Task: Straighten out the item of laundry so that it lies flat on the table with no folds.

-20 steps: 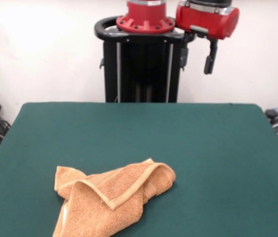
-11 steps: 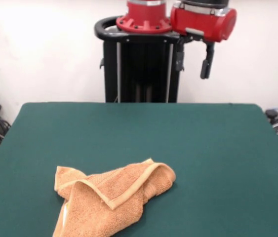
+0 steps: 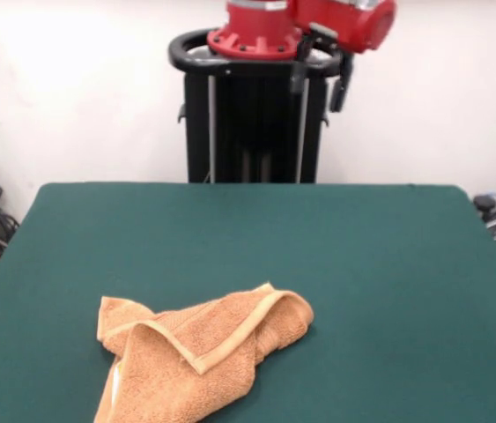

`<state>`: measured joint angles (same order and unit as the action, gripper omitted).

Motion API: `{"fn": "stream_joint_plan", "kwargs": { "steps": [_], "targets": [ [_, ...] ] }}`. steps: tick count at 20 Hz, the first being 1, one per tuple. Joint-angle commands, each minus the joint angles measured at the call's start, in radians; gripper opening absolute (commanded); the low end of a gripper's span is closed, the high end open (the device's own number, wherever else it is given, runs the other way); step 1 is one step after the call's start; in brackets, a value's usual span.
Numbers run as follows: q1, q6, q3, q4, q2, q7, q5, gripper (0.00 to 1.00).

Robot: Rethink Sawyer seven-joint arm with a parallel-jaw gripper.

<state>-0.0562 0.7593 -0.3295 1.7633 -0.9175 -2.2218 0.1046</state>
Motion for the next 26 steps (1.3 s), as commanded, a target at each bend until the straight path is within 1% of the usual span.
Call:
{"fn": "stream_joint_plan", "kwargs": {
  "steps": [1,3,4,5,6,8,10,12,13,14,15,17,18,20,22,24,26],
  "targets": [
    [-0.029,0.077,-0.094,-0.032,0.139,-0.386,0.014,1.0],
    [-0.047,0.064,-0.111,-0.04,0.169,-0.395,0.009,1.0],
    [-0.048,0.043,-0.107,-0.028,0.179,-0.393,0.015,1.0],
    [-0.064,0.02,-0.118,-0.025,0.19,-0.391,0.001,1.0],
    [-0.067,0.001,-0.118,-0.008,0.202,-0.39,0.002,1.0],
    [-0.064,-0.087,-0.103,0.045,0.216,-0.382,0.014,1.0],
    [-0.043,-0.189,-0.074,0.082,0.233,-0.364,0.029,1.0],
    [0.003,-0.293,-0.012,0.123,0.244,-0.336,0.068,1.0],
    [0.016,-0.324,0.01,0.139,0.247,-0.333,0.087,1.0],
    [0.049,-0.391,0.053,0.169,0.243,-0.317,0.108,1.0],
    [0.068,-0.445,0.077,0.19,0.237,-0.303,0.111,1.0],
    [0.067,-0.446,0.065,0.215,0.209,-0.296,0.114,1.0],
    [0.037,-0.42,0.027,0.198,0.208,-0.289,0.092,1.0],
    [-0.043,-0.318,-0.057,0.111,0.242,-0.28,0.054,1.0],
    [-0.094,-0.232,-0.08,0.026,0.307,-0.276,0.053,1.0],
    [-0.113,-0.251,-0.069,-0.035,0.401,-0.276,0.062,1.0],
    [-0.115,-0.303,-0.041,-0.05,0.466,-0.283,0.086,1.0]
  ]
}}
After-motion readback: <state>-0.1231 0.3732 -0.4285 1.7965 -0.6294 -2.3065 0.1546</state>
